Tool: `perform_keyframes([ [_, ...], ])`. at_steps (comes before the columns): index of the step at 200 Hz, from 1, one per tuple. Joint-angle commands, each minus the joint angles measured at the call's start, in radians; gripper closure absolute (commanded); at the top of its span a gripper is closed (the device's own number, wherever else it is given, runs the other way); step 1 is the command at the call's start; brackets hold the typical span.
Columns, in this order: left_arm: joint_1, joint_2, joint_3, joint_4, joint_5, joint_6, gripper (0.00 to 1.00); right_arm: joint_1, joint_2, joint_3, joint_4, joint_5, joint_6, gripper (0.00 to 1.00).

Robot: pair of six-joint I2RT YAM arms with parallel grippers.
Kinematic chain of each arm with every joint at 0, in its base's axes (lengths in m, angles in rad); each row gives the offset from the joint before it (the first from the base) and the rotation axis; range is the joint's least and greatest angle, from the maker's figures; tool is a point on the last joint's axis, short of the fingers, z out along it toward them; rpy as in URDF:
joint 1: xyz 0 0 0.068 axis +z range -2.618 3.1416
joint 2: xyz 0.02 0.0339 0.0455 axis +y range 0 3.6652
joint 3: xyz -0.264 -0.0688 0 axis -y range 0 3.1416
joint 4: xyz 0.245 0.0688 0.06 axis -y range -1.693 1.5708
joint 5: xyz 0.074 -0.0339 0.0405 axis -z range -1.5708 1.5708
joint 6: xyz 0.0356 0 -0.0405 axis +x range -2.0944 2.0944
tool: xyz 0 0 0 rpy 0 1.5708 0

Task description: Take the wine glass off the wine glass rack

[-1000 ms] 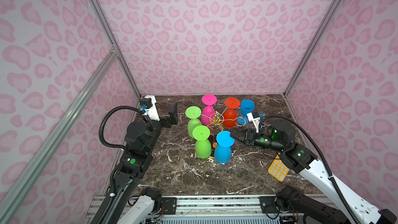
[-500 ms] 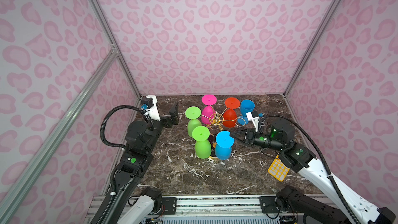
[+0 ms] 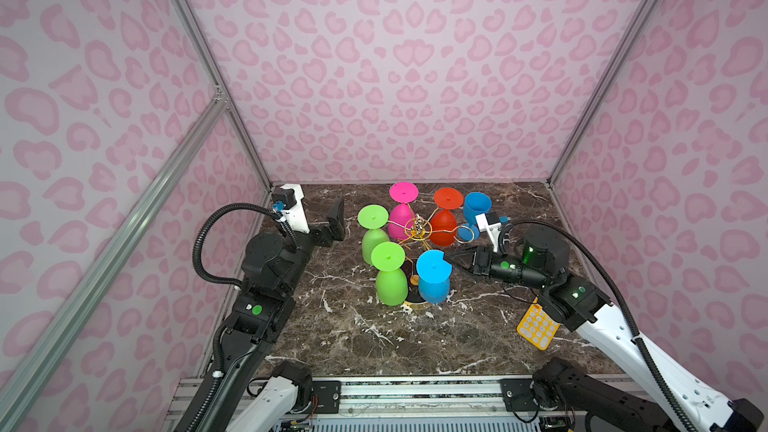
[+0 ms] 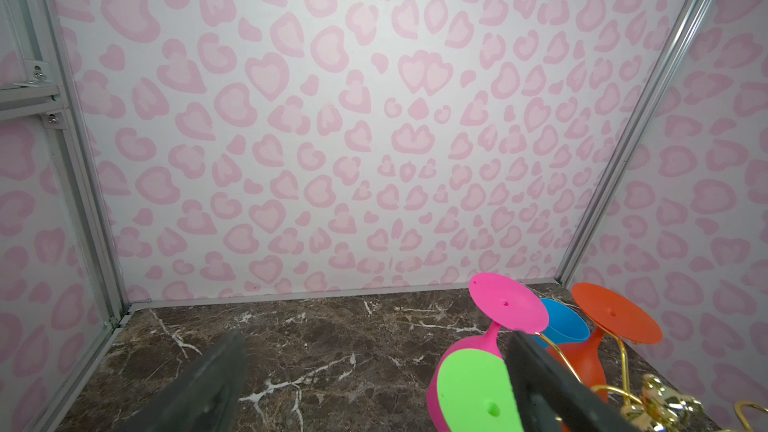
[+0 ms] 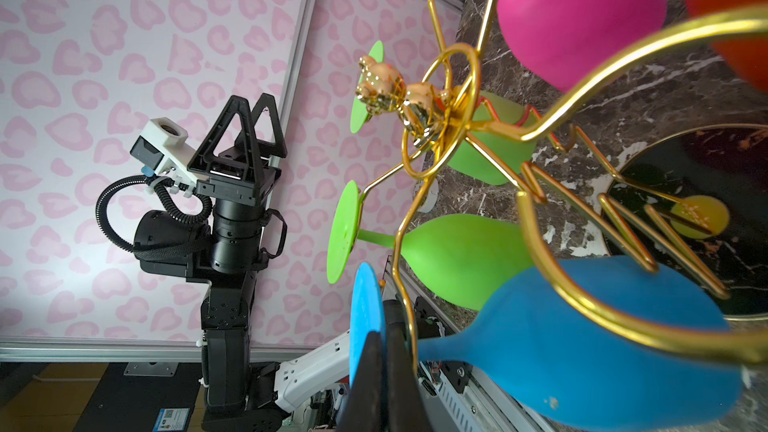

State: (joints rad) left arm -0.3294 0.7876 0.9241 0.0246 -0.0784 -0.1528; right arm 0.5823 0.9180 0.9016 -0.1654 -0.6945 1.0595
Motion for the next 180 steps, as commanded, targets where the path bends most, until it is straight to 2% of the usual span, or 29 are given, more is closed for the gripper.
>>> perform_keyframes([
  [1,0.001,-0.003,-0.002,0.024,0.006,0.007,0.02,0.001,-0.001,0.008,0.018,0.012,0.009,0.99],
  [180,0.002,-0.011,-0.007,0.021,0.015,0.004,0.02,-0.006,0.015,0.039,0.068,0.057,0.04,1.0],
])
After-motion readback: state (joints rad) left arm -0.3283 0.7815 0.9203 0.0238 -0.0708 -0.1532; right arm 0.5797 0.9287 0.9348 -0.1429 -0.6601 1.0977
